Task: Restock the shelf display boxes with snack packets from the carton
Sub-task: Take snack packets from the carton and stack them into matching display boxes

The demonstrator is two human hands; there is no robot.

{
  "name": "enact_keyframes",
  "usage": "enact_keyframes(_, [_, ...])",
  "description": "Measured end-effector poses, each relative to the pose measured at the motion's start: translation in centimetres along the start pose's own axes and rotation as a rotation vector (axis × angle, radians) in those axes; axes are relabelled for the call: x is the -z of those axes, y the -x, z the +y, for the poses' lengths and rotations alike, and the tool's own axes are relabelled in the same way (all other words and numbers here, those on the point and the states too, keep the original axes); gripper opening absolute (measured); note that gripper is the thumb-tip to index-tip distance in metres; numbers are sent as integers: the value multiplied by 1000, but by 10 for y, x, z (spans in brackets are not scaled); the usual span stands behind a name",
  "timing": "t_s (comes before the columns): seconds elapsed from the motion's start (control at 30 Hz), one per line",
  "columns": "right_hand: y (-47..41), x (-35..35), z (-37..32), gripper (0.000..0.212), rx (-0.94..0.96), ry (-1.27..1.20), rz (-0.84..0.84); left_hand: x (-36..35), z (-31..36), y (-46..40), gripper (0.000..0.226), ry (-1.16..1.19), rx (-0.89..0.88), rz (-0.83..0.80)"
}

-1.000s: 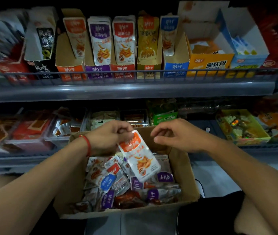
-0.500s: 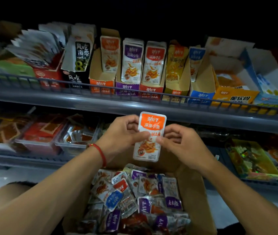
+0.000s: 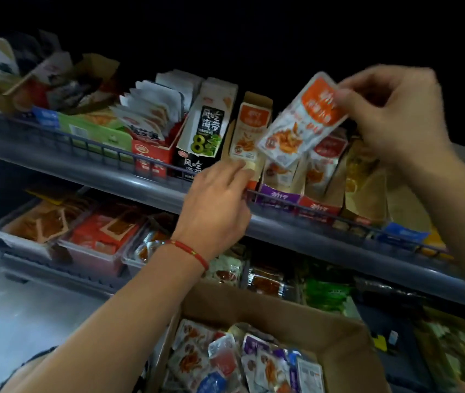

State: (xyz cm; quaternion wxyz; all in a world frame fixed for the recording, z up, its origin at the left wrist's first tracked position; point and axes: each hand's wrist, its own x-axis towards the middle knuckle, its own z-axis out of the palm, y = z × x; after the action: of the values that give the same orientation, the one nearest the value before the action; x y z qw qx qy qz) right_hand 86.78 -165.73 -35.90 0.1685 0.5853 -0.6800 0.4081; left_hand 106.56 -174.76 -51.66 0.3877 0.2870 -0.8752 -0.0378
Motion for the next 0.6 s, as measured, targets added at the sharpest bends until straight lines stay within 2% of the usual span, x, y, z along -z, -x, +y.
enact_keyframes(0.1, [-33,-25,1,21,4,26,45,-5,3,2,59,-59,11,-141])
enact_keyframes(0.23, [-58,-73,-3,21,38,167,17,-5,2,-2,49,-84,20,-108])
enact_keyframes(0.4, [-66,-114,-1,20,54,364,-138,-4,-2,-8,41,-47,51,-108])
enact_keyframes(0.6, [-61,-149,18,19,-73,440,-267,-2,-2,-9,40,-13,56,-133])
